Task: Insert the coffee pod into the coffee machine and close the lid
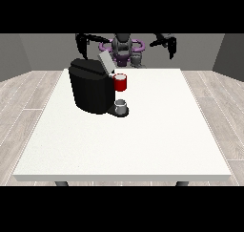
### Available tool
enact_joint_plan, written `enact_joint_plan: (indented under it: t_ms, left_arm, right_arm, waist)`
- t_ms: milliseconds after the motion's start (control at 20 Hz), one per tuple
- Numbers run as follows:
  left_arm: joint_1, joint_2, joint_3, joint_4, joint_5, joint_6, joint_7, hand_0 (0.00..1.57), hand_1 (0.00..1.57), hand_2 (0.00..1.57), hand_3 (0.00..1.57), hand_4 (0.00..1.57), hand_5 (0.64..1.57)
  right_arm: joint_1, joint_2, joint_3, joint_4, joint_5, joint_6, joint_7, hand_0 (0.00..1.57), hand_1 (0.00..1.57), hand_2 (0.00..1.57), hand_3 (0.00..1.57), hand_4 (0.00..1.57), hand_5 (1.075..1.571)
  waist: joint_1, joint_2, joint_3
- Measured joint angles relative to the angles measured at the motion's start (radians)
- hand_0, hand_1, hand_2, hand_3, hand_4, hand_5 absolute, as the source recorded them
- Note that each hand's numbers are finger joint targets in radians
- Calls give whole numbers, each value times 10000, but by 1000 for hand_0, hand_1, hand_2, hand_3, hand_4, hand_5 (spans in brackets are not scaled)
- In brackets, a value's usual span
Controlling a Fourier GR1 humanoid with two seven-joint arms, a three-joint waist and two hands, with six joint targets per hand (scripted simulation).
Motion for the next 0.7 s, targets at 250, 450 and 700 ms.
enact_joint_plan:
  t_ms: [250,450,700]
  left_arm:
    - [352,233,25,-937,257,74,134,0,0,0,0,377,1571]
    - [504,410,65,-1603,506,49,516,0,0,0,0,376,1571]
    - [793,593,99,-2133,581,235,522,0,0,0,0,331,1571]
  right_arm:
    - [-574,-42,151,274,-30,105,-14,0,0,0,0,0,1571]
    - [-909,-32,310,598,-6,247,-121,0,0,0,0,0,1571]
    - [-1200,162,671,796,208,272,-389,0,0,0,0,0,1571]
  waist:
    - [-209,578,-1]
    - [-245,858,-3]
    - [-407,1171,-9]
